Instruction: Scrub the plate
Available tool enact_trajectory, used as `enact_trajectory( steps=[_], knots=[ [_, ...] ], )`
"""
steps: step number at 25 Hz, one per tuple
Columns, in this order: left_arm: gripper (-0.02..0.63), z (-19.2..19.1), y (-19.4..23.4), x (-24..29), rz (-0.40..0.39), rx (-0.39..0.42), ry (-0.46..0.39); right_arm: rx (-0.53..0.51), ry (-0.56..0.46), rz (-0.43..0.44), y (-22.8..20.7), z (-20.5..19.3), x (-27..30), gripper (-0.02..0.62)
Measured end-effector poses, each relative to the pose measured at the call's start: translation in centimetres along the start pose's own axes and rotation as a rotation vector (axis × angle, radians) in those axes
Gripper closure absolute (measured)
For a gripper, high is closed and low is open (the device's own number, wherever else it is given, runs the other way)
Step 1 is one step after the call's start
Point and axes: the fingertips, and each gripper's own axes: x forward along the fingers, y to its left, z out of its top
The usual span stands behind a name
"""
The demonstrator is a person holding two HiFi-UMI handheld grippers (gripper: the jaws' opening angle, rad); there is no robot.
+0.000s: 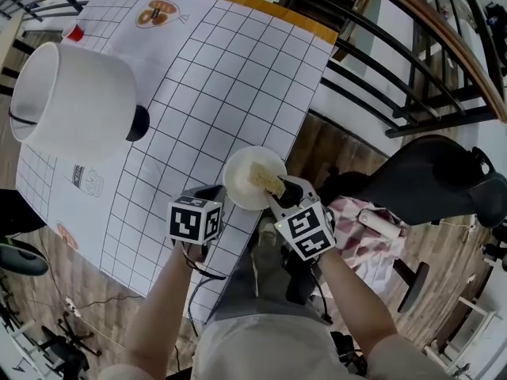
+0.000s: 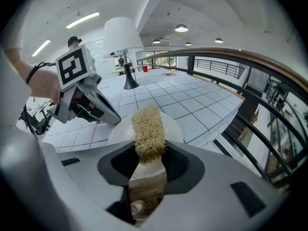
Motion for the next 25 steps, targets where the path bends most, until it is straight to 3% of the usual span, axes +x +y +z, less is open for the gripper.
enact_trajectory(
  steps=[8, 12, 16, 20, 25],
  knots=[
    [0.592, -0.1, -0.1, 0.1, 0.012, 0.02, 0.013, 0.126, -0.031, -0.17, -6.0, -0.5, -1.8, 0.46],
    [0.592, 0.5, -0.8, -0.5, -0.029, 0.009, -0.024, 0.051, -0.03, -0.085, -3.0, -0.2, -0.9, 0.46],
    [0.591, 2.2, -2.9, -1.6, -0.097, 0.009, -0.104, 0.091, -0.088, -0.07, -1.5, 0.7, -1.0, 0.46],
    [0.591, 1.3, -2.8, 0.3, -0.044, 0.073, -0.028, 0.137, -0.168, 0.02, 1.1, 2.6, -2.7, 0.46],
    [0.591, 0.8, -2.5, 1.4, -0.02, 0.102, 0.026, 0.063, -0.01, 0.107, 5.4, 0.1, -3.3, 0.46]
  ],
)
